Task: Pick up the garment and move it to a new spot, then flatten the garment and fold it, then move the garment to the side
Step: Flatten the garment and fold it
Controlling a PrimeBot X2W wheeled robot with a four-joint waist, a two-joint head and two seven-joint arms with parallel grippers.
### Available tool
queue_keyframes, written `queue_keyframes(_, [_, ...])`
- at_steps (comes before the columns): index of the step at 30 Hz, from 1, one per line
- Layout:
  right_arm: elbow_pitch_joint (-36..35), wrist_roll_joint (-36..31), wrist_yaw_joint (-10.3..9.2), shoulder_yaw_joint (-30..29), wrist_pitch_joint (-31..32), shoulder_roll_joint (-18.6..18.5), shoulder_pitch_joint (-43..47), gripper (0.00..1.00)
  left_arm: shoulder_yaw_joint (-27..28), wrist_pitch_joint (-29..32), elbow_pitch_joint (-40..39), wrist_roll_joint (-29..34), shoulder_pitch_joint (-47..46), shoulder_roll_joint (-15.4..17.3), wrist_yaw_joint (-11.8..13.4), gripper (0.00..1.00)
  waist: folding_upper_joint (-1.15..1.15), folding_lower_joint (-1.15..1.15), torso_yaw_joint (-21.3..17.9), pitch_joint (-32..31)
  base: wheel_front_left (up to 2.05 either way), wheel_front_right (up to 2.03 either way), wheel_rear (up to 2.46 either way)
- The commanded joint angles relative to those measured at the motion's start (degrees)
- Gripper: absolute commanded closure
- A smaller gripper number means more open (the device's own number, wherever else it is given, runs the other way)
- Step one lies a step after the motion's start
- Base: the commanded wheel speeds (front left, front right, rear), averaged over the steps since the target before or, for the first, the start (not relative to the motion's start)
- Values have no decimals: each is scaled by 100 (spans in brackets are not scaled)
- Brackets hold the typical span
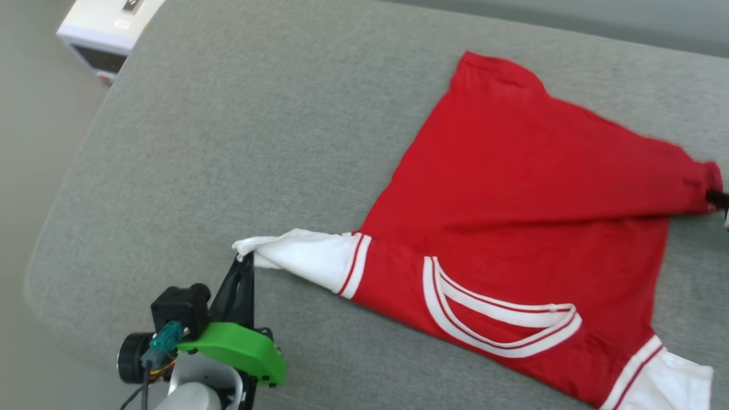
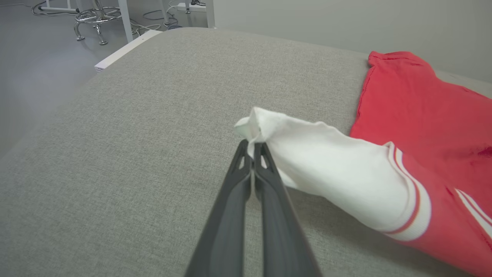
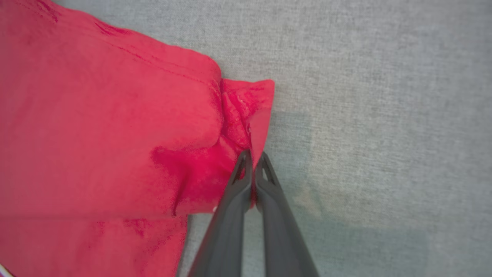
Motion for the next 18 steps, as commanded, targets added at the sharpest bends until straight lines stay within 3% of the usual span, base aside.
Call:
queue_keyframes(1, [-73,48,-5,-51,-75,-38,252,100,61,26,-6,-63,96,68,57,100,0,0,-462,-409,0,0,0])
queue_keyframes(10, [-611,135,-5,-683,-449,11,1926,100,268,182,40,-363,561,390,127,100,0,0,-1112,-793,0,0,0])
queue_keyframes(18, [-1433,65,-5,-1467,-645,510,3457,100,329,249,118,-522,762,498,102,100,0,0,-1418,-954,0,0,0])
